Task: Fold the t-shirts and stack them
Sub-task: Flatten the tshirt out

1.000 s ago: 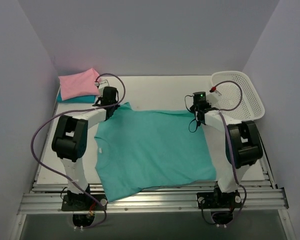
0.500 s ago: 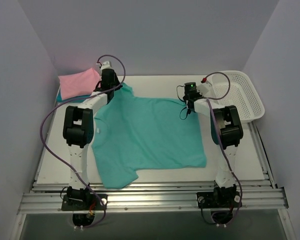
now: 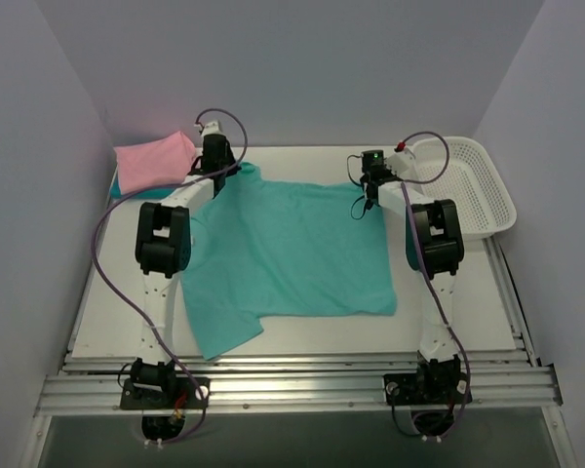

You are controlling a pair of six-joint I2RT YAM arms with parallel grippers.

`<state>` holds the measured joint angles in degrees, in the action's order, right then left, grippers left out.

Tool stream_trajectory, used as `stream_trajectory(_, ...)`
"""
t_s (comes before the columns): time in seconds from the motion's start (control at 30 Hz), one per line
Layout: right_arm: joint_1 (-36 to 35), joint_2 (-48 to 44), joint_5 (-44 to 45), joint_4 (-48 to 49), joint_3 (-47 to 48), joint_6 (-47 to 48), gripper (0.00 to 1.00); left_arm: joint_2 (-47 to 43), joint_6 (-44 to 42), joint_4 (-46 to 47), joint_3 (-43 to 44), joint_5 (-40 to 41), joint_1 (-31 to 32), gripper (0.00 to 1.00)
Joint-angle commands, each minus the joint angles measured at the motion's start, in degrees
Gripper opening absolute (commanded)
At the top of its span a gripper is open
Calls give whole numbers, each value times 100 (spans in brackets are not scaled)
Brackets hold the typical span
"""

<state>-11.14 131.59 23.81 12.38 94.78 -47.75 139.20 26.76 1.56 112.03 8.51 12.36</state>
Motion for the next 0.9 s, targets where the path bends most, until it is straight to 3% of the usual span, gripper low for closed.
stream_trajectory(0.0,76,104,282,-280,339,-24,0,99,13,-33,337,124,-49,3)
stream_trajectory(0.37,252,525,124,-377,953,-86,0,134,171,186,179,844,-102,3)
stream_trajectory(0.4,270,578,97,-386,998,-94,8,160,171,204,196,854,-111,6)
stream_trajectory(0.47,287,605,71,-368,1077,-112,33,187,145,248,232,863,-111,11)
stream_trajectory(0.5,305,631,62,-333,1121,-129,62,187,119,292,249,871,-111,26)
stream_trajectory(0.6,357,675,9,-368,1305,-209,87,143,-4,414,293,985,-111,60)
stream_trajectory(0.63,349,675,9,-368,1341,-209,91,126,-39,459,293,1012,-120,81)
stream_trajectory(0.67,349,658,27,-359,1376,-174,92,99,-101,485,354,1082,-120,91)
stream_trajectory(0.7,358,588,44,-324,1394,-156,92,29,-127,511,381,1108,-128,96)
stream_trajectory(0.87,331,79,132,-96,1157,19,93,-576,-356,897,127,1275,-137,94)
